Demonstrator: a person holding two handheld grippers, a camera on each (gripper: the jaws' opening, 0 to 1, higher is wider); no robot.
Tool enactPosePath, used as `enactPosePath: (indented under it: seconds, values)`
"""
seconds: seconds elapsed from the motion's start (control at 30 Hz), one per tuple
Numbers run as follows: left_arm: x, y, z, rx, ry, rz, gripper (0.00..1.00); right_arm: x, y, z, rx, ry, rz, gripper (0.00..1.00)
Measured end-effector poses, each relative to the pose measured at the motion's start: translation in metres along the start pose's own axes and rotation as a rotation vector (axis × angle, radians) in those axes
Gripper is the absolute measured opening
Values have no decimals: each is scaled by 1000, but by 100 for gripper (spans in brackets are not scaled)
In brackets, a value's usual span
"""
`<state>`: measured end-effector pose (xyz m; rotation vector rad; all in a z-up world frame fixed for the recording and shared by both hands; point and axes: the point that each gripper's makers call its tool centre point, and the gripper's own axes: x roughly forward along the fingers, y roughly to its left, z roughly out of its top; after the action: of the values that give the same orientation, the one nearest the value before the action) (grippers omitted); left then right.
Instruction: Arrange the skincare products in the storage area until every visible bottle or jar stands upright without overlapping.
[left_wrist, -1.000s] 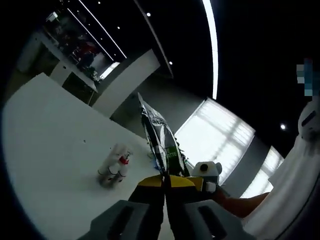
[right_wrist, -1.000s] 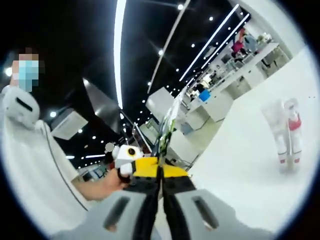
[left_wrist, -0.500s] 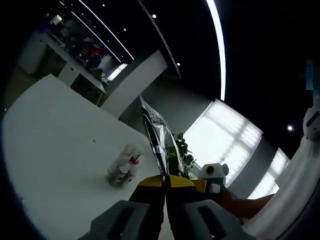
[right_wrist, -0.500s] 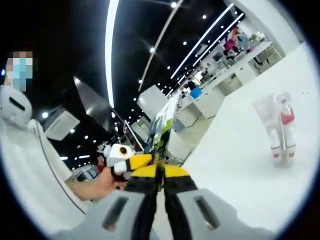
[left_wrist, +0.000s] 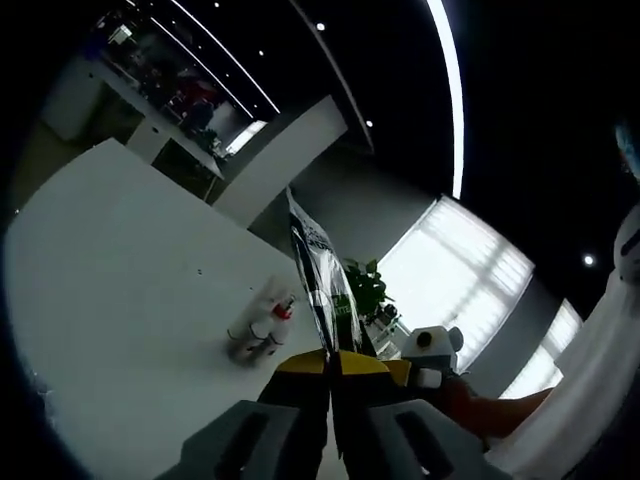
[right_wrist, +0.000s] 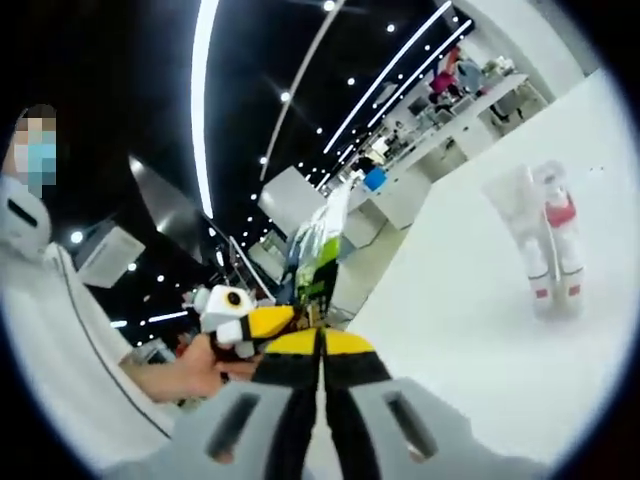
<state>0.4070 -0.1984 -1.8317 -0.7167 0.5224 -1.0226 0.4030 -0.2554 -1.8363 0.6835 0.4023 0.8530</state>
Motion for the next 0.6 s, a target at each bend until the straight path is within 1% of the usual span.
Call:
enactPosePath:
  seconds: [0.17, 0.3, 0.6]
  values:
    - [4, 15, -1, -19, 5, 28, 0, 7, -13, -2, 17, 18, -33, 0]
    - [5, 26, -1, -31, 13, 45, 0, 13, -21, -5, 21, 38, -44, 0]
    - [16, 55, 2, -67, 28, 80, 0, 27, -43, -6, 43, 50, -81, 0]
